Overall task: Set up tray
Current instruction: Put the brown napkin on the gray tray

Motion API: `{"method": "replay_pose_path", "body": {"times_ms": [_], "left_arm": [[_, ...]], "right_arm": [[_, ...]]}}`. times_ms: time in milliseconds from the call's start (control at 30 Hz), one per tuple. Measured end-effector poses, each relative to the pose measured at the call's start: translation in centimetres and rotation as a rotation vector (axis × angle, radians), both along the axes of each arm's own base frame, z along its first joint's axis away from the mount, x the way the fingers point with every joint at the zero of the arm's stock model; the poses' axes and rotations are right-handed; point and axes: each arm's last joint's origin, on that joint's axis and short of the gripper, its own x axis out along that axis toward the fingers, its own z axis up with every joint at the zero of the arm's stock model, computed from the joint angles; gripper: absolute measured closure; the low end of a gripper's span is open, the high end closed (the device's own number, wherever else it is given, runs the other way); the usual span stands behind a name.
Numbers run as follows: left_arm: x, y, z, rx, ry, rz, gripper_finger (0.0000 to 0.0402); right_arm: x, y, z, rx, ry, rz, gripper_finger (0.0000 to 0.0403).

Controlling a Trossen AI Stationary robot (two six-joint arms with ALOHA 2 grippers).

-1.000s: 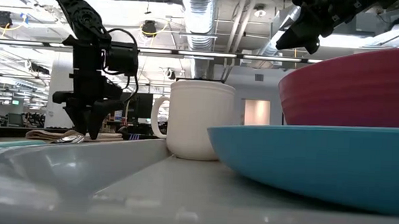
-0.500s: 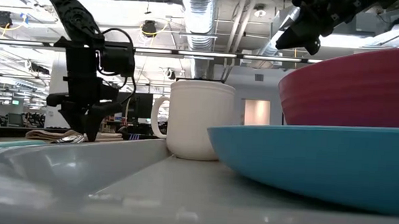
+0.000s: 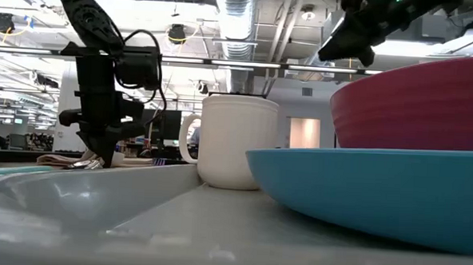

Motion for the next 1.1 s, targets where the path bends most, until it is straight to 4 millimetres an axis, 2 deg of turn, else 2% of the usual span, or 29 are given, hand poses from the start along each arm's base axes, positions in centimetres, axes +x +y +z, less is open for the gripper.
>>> {"method": "replay_pose_path", "body": {"times_ms": [167,300,433,533,633,800,867,967,1100], "left_arm": [[1.3,-1.5,1.3,-0.029,-0.033,-0.073,0.0398],[2.9,-2.2,3.8,0.005,-0.135,-0.144,0.0399],[3.5,-2.9,6.2,0.038,-0.168,-0.177,0.0399],[3.7,-3.5,7.9,0.055,-0.179,-0.201,0.0400],[4.0,-4.1,9.0,0.085,-0.186,-0.217,0.0400],[4.3,-4.9,10.5,0.100,-0.222,-0.250,0.0400],[4.5,-5.2,10.7,0.105,-0.233,-0.260,0.0400],[4.4,-5.6,10.7,0.103,-0.228,-0.277,0.0400],[4.6,-6.4,10.7,0.093,-0.242,-0.304,0.0400]], "right_arm": [[2.1,-1.3,-1.9,-0.016,0.061,-0.017,0.0342],[4.1,-2.4,-4.0,0.023,0.099,-0.052,0.0342],[4.9,-3.4,-5.8,0.133,0.194,-0.145,0.0342],[5.1,-4.1,-5.9,0.220,0.230,-0.198,0.0342],[5.2,-4.4,-5.7,0.188,0.251,-0.177,0.0342],[5.7,-5.1,-4.4,0.185,0.118,-0.157,0.0342],[6.1,-5.4,-3.9,0.161,0.063,-0.075,0.0342],[6.7,-5.3,-3.4,0.033,0.009,0.124,0.0341],[7.7,-4.8,-3.9,-0.127,-0.003,0.277,0.0334]]}}
